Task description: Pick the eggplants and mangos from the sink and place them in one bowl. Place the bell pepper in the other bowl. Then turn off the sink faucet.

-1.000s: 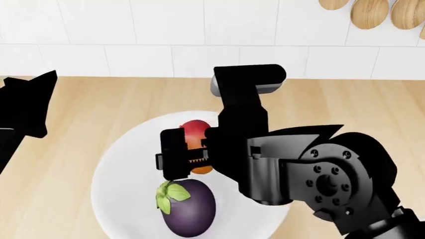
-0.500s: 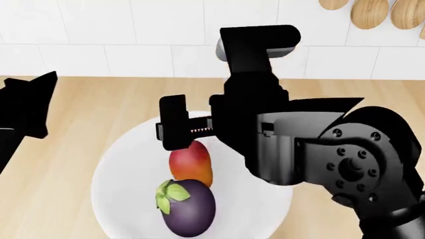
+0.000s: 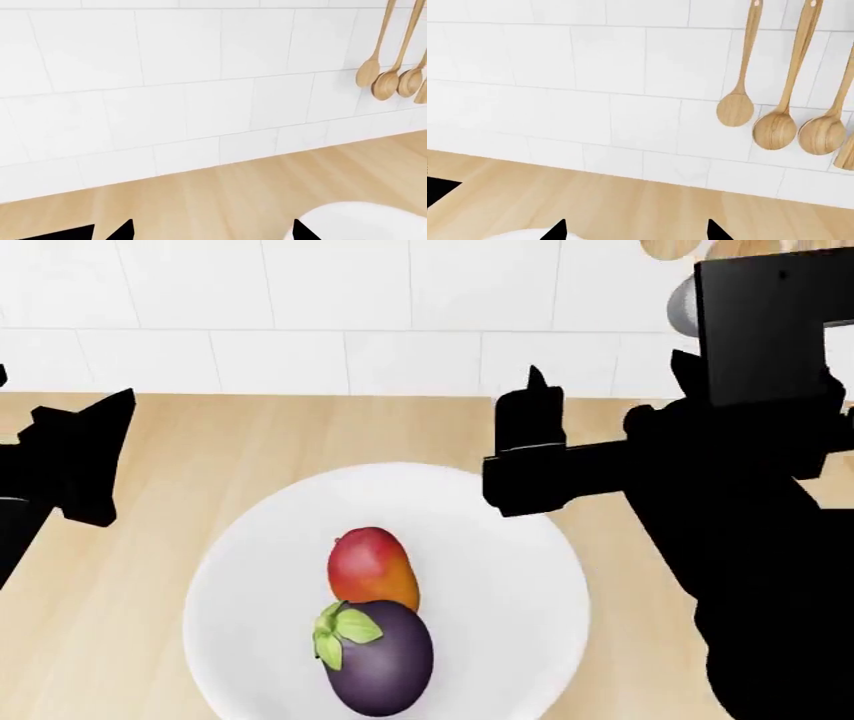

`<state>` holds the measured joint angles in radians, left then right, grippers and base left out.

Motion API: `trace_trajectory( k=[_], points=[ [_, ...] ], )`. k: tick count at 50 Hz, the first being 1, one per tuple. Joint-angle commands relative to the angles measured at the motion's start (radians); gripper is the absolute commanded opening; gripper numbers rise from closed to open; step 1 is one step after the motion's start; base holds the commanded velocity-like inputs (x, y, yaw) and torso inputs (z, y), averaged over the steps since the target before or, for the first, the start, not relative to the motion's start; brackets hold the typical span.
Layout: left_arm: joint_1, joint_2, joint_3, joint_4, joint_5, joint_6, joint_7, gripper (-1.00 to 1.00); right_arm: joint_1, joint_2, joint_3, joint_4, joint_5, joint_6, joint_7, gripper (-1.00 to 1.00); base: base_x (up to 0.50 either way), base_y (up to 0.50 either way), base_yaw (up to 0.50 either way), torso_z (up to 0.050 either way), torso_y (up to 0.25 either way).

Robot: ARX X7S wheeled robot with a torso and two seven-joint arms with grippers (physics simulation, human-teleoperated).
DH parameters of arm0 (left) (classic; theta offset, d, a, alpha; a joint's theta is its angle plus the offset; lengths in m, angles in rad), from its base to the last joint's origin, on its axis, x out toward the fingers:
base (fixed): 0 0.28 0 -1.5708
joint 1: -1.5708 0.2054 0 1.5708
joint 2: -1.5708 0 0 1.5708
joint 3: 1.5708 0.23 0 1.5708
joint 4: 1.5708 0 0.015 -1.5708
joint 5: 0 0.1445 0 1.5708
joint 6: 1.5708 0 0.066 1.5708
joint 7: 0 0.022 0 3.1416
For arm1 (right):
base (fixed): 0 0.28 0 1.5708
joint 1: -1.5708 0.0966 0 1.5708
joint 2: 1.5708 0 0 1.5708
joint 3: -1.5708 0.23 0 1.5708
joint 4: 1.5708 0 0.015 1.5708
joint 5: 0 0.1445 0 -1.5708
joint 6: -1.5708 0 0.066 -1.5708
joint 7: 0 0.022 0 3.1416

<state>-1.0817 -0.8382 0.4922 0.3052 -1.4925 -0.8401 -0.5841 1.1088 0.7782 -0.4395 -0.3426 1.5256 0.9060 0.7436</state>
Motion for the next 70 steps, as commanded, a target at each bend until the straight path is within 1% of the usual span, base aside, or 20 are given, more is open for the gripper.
trace_trajectory(
  k=[1, 4, 7, 11, 14, 17, 23, 33, 38, 45, 50, 55, 62, 70],
  points=[
    [0.020, 0.009, -0.021, 0.014, 0.011, 0.031, 0.016, 1.00, -0.102, 0.077, 0.068, -0.118, -0.011, -0.061, 0.028, 1.00, 0.00, 0.00, 0.00, 0.000, 0.000],
    [0.025, -0.001, -0.026, 0.025, 0.016, 0.036, 0.014, 1.00, -0.087, 0.080, 0.056, -0.118, 0.014, -0.036, 0.035, 1.00, 0.00, 0.00, 0.00, 0.000, 0.000],
    [0.046, -0.018, -0.037, 0.030, 0.015, 0.048, 0.008, 1.00, -0.093, 0.085, 0.063, -0.134, 0.008, -0.045, 0.038, 1.00, 0.00, 0.00, 0.00, 0.000, 0.000],
    [0.052, -0.028, -0.038, 0.044, 0.000, 0.042, 0.004, 1.00, -0.103, 0.093, 0.056, -0.136, -0.003, -0.040, 0.044, 1.00, 0.00, 0.00, 0.00, 0.000, 0.000],
    [0.080, -0.030, -0.042, 0.051, 0.006, 0.060, -0.003, 1.00, -0.115, 0.096, 0.058, -0.149, 0.002, -0.045, 0.055, 1.00, -0.11, 0.01, 0.00, 0.000, 0.000],
    [0.105, -0.031, -0.043, 0.066, 0.000, 0.070, -0.006, 1.00, -0.128, 0.102, 0.067, -0.156, 0.018, -0.052, 0.071, 1.00, -0.35, 0.14, 0.00, 0.000, 0.000],
    [0.083, -0.025, -0.056, 0.049, -0.017, 0.073, -0.018, 1.00, -0.130, 0.089, 0.064, -0.140, 0.014, -0.060, 0.067, 1.00, -0.49, 0.26, 0.00, 0.000, 0.000],
    [0.073, -0.040, -0.062, 0.036, -0.013, 0.069, -0.009, 1.00, -0.155, 0.114, 0.072, -0.171, 0.030, -0.063, 0.081, 1.00, -0.47, 0.40, 0.00, 0.000, 0.000],
    [0.094, -0.048, -0.070, 0.039, -0.015, 0.083, -0.013, 1.00, -0.187, 0.127, 0.097, -0.185, 0.050, -0.091, 0.096, 1.00, -0.45, 0.43, 0.00, 0.000, 0.000],
    [0.105, -0.057, -0.077, 0.048, -0.019, 0.089, -0.020, 1.00, -0.180, 0.131, 0.094, -0.190, 0.063, -0.083, 0.113, 1.00, -0.45, 0.43, 0.00, 0.000, 0.000],
    [0.110, -0.069, -0.087, 0.070, -0.047, 0.087, -0.039, 1.00, -0.168, 0.128, 0.090, -0.202, 0.046, -0.079, 0.093, 1.00, -0.36, 0.48, 0.00, 0.000, 0.000],
    [0.138, -0.079, -0.091, 0.075, -0.034, 0.102, -0.038, 1.00, -0.171, 0.131, 0.078, -0.215, 0.010, -0.073, 0.073, 1.00, -0.10, 0.50, 0.00, 0.000, 0.000],
    [0.132, -0.071, -0.085, 0.074, -0.033, 0.097, -0.049, 1.00, -0.198, 0.139, 0.080, -0.219, -0.003, -0.083, 0.075, 1.00, 0.00, 0.50, 0.00, 0.000, 0.000],
    [0.132, -0.073, -0.085, 0.064, -0.027, 0.098, -0.036, 1.00, -0.216, 0.138, 0.077, -0.220, -0.011, -0.089, 0.076, 1.00, 0.00, 0.50, 0.00, 0.000, 0.000]
  ],
)
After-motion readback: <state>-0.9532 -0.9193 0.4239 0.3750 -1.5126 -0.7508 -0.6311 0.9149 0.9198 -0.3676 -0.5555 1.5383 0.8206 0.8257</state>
